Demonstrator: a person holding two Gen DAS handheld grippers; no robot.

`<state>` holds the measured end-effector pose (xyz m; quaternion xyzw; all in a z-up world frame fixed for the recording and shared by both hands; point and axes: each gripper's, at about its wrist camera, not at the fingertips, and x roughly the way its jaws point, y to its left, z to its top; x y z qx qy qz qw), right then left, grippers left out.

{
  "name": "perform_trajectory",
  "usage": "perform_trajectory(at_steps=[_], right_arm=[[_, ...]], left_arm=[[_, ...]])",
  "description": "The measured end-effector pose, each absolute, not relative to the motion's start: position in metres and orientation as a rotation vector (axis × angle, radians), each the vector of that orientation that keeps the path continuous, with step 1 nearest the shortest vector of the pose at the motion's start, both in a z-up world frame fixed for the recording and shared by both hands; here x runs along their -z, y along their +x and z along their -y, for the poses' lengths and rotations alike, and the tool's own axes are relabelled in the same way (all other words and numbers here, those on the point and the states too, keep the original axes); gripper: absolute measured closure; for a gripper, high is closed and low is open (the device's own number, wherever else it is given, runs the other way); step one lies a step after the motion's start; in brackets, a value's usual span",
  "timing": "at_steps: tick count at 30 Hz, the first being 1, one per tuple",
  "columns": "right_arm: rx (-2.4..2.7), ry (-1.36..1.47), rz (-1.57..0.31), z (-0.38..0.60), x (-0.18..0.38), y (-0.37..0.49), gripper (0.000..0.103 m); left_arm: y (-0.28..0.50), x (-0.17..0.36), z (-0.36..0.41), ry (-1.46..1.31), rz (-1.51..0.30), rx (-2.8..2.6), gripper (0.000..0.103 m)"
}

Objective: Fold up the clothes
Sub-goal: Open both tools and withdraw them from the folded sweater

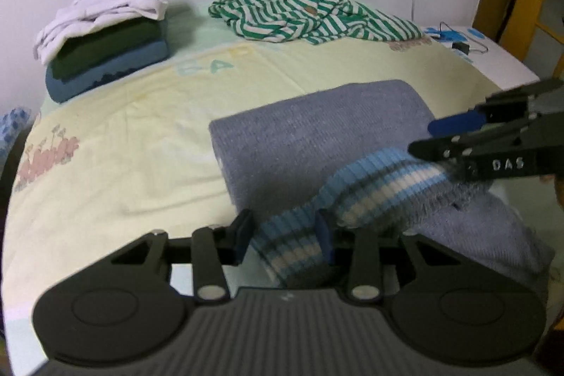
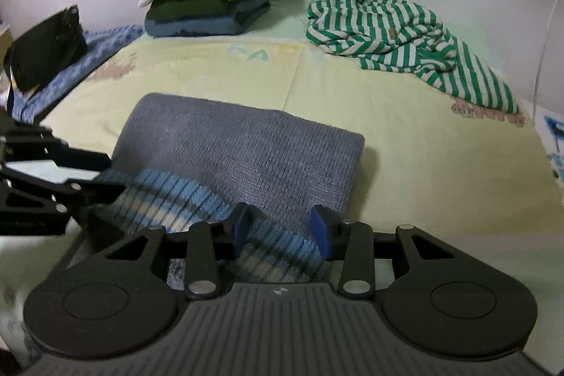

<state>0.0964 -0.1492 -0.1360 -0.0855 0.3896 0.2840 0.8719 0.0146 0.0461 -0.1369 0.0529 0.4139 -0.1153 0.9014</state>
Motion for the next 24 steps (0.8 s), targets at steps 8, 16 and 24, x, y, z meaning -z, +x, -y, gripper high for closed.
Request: perform_trajectory(at_steps=[8, 16, 24], right_arm=[[-0.537, -0.105, -0.764, 0.127, 0.124, 0.147, 0.062], [-0.535, -0.092, -0.805, 0.122, 0.133, 0.172, 0.062], [-0.529, -0.032, -0.852, 0.142, 0.135, 0.118, 0.058]], left_arm=[[0.063, 0.128, -0.042, 0.098, -0.830, 0.185, 0.053], [0.075, 0.142, -0.032, 0.117, -0.856, 0.144, 0.048], [0.080, 0.142, -0.037, 0.035, -0.924, 0.043, 0.034]])
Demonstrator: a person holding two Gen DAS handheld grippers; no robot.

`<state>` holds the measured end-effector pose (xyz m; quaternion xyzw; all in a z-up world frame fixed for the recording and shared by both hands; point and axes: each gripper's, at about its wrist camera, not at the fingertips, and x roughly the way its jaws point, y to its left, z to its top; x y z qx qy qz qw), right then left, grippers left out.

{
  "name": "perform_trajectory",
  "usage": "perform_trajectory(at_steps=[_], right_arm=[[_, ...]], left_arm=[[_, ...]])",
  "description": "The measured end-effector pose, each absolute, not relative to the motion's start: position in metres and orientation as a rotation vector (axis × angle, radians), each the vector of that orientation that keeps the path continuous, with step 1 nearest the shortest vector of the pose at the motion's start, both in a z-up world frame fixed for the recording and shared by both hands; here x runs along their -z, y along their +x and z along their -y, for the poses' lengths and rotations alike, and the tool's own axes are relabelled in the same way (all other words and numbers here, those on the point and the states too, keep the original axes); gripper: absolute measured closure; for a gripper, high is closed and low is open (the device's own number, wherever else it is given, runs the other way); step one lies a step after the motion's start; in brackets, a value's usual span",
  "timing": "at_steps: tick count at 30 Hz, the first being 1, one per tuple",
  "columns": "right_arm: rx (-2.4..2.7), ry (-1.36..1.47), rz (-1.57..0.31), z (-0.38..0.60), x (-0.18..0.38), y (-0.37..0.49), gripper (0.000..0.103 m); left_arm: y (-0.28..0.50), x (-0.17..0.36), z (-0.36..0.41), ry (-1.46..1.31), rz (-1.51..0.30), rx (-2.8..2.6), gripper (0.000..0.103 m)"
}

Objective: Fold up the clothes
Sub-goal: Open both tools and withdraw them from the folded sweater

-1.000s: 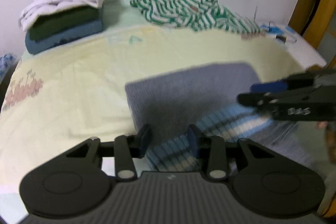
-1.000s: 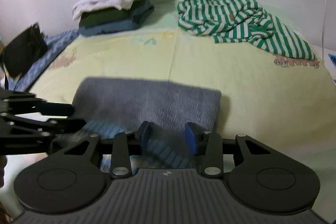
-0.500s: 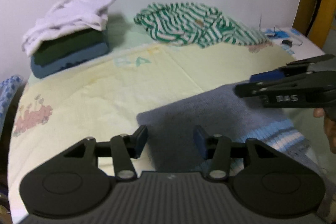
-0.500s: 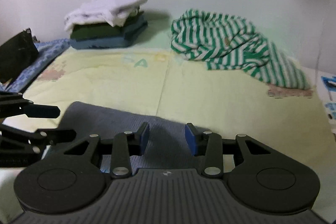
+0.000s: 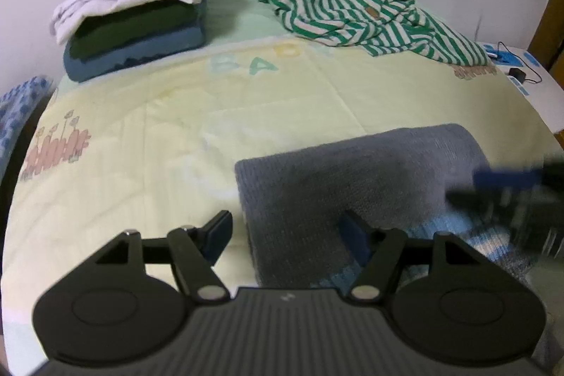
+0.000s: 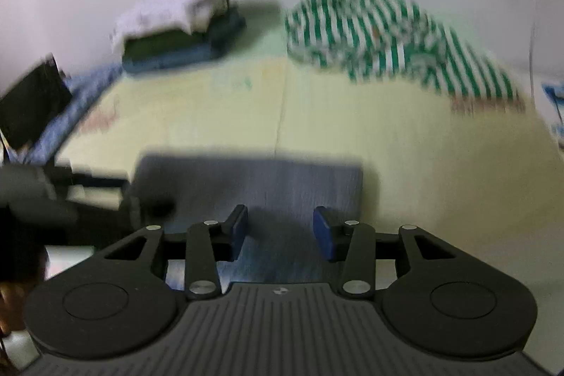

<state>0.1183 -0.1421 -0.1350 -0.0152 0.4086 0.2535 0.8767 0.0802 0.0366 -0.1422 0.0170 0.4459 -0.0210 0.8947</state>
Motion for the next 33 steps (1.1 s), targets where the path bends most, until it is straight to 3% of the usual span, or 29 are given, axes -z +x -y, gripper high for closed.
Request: perform_trajectory(at_steps=[11, 33], right_arm=[[-0.488, -0.062, -0.774, 0.138, 0.148, 0.102, 0.055], [-0.424, -0.068, -0.695, 0.133, 0.154, 0.086, 0.053]], left_arm=[[0.076, 0.141, -0.029, 0.076, -0.938, -0.025, 0.020], [0.066, 0.141, -0.039, 0.053, -0.949, -0.040, 0.010]])
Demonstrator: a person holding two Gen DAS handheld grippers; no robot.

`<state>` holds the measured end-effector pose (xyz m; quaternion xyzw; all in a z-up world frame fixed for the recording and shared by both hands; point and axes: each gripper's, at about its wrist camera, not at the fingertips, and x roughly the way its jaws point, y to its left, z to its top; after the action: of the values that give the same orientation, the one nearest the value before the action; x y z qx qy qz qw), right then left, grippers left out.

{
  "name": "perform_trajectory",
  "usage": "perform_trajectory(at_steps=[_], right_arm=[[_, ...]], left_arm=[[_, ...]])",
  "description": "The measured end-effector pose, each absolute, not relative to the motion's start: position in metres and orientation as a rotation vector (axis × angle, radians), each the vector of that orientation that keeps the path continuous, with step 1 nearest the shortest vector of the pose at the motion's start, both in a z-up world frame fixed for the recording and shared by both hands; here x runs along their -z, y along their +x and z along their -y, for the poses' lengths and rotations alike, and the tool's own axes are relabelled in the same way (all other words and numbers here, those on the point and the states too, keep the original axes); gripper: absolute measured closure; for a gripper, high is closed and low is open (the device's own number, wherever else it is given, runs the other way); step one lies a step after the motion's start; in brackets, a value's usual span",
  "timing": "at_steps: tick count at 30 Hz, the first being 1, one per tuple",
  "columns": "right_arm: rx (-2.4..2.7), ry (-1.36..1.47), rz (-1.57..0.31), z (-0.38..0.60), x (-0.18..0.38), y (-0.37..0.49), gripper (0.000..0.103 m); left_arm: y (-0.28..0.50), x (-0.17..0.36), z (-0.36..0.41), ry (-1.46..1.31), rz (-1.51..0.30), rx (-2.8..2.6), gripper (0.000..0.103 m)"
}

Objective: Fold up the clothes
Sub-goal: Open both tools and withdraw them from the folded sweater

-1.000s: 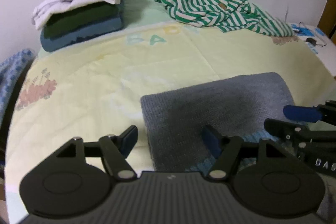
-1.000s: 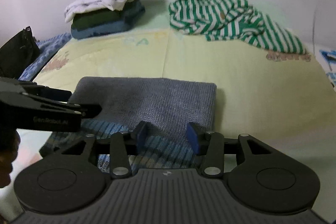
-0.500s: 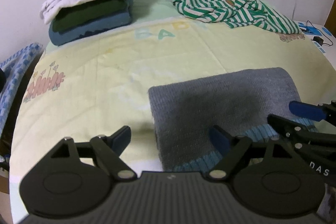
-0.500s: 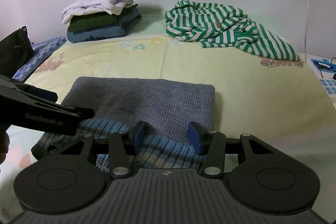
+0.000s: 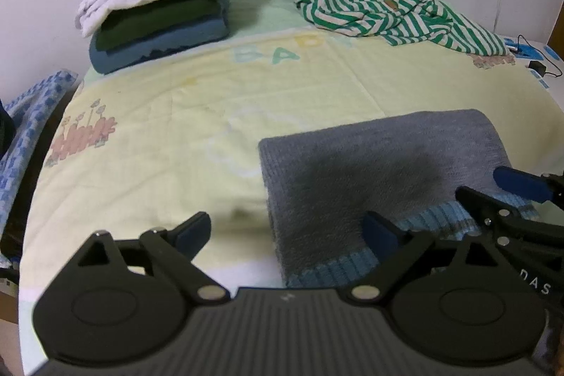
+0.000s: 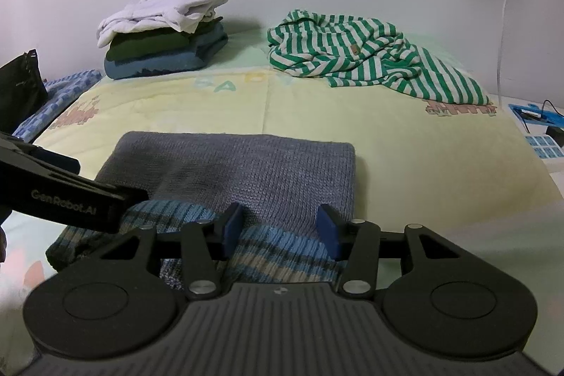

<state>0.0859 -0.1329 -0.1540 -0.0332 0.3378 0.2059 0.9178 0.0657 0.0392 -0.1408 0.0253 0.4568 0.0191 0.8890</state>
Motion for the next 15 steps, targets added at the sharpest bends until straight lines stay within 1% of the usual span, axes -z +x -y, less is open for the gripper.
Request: perform_trajectory(at_steps=[4, 7, 9, 13, 15], right_arm=[[-0.440, -0.075, -0.704, 0.135, 0.153, 0.088, 0.053], [-0.461, -0.053, -0.728, 0.143, 0.148, 0.092, 0.052], [-0.474, -0.006, -0.728, 0.150, 0.140, 0.088, 0.055], [-0.523, 0.055, -0.725, 0.162, 0.127, 0.078, 0.056], [-0.582, 0.035, -0.746, 0.161, 0.130, 0.074, 0.056]], left_arm=[[0.060, 0.133, -0.046, 0.045, -0.946, -0.049, 0.012], [0.051, 0.129, -0.051, 0.045, -0.940, -0.055, 0.019], [0.041, 0.126, -0.053, 0.025, -0.935, -0.039, 0.019], [0.017, 0.112, -0.047, 0.011, -0.868, -0.014, 0.019], [0.010, 0.110, -0.037, 0.010, -0.861, 0.022, 0.022]])
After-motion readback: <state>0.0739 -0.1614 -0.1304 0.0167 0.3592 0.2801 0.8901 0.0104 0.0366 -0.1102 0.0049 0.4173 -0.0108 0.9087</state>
